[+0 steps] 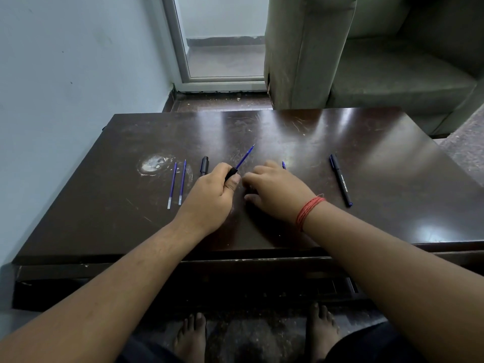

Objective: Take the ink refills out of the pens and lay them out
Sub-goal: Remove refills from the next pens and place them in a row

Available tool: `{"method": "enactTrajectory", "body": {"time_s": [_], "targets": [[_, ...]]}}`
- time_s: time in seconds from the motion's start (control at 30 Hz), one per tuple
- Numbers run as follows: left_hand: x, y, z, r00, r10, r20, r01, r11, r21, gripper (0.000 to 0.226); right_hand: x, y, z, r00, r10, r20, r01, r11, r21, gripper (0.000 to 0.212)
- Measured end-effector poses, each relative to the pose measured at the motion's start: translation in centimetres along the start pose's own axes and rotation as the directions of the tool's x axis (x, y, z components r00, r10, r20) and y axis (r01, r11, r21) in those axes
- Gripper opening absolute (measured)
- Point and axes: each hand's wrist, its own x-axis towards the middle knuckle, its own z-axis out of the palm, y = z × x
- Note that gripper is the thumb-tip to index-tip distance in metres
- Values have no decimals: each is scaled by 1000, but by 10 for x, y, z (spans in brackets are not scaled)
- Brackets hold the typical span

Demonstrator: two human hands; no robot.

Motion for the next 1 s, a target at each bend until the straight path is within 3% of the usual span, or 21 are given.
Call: {"method": "enactTrajectory", "body": {"time_s": [0.1, 0.2, 0.3, 0.37, 0.43, 0.6, 0.87, 1.0], "targets": [[0, -1, 0, 1000, -4, -2, 4, 1000, 4, 17, 3, -5, 2, 1000, 5, 0, -5, 1000, 3, 10], [0, -3, -1, 1000, -16, 1, 16, 1000, 1, 16, 10, -1, -12, 972, 236, -6, -230, 952, 199, 9], [1, -4, -2, 1000, -21, 9, 21, 1000, 11, 16, 11, 12, -35, 891, 451, -40, -364, 766, 530, 13], [2, -5, -2, 1000, -22, 17, 21, 1000, 17, 17, 8, 19, -45, 845, 533, -33, -339, 584, 738, 17], [2, -6, -1, 999, -29, 31, 28, 999, 28, 17, 6, 21, -49, 842, 539, -35, -273, 480, 834, 18], [2, -7, 1, 997, -34, 69, 31, 999, 44, 17, 7, 21, -52, 866, 491, -96, -194, 508, 839, 20], [1, -5, 1, 996, -28, 83, 23, 998, 61, 17, 7, 13, -52, 927, 353, -126, -190, 733, 654, 20], [0, -5, 1, 996, -21, 87, 15, 997, 70, 16, 7, 11, -54, 935, 329, -132, -176, 754, 633, 18]]}}
